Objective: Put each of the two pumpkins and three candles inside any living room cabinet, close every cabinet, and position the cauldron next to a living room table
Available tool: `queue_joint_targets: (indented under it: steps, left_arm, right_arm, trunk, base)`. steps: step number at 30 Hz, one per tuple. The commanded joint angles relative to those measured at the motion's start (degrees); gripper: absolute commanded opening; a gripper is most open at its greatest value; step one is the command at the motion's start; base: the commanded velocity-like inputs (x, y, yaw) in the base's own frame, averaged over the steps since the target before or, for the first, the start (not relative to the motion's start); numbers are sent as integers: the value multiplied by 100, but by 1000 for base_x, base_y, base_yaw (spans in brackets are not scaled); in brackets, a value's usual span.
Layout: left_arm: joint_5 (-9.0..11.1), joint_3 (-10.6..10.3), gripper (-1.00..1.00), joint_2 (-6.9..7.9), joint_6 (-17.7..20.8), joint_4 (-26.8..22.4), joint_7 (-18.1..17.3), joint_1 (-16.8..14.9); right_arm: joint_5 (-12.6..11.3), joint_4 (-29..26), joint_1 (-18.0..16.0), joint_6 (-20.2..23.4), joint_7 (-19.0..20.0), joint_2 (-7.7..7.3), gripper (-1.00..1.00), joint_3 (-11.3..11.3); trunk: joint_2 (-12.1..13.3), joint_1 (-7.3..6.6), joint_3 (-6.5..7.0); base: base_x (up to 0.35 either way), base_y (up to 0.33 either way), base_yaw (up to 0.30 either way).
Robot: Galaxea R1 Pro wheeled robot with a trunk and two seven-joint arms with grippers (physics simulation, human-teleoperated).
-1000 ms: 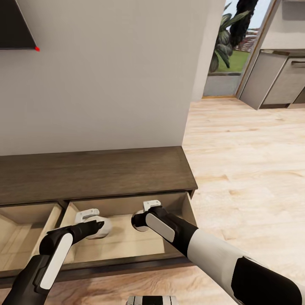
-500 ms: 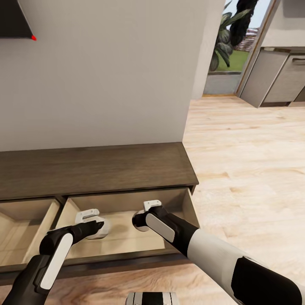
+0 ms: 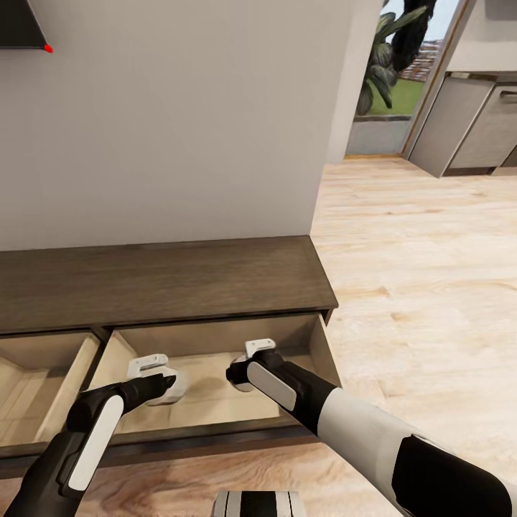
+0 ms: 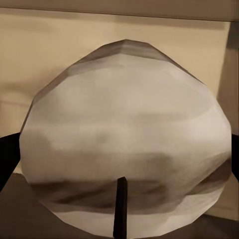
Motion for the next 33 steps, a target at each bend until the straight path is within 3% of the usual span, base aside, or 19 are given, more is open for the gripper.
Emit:
queue_joint_targets:
  steps: [1, 8, 15, 33]
  left_arm:
    - [47, -2, -100, 2, 18, -6, 44, -3]
    - [47, -2, -100, 2, 18, -10, 42, -3]
    - [47, -2, -100, 2, 17, -9, 44, -3]
    - [47, -5, -100, 2, 18, -15, 40, -3]
  right_arm:
    - [-47, -4, -8, -6, -67, 0, -100, 19]
    - [-101, 2, -8, -6, -447, 0, -100, 16]
    - [-115, 2, -8, -6, -481, 0, -100, 16]
    - [-116, 2, -8, -6, -482, 0, -100, 16]
  trunk:
    - [-3, -2, -5]
    - [-3, -2, -5]
    - [-8, 9, -94]
    - [-8, 9, -94]
  base:
    - [0, 0, 0]
    - [0, 0, 0]
    - [0, 0, 0]
    - [0, -47, 0]
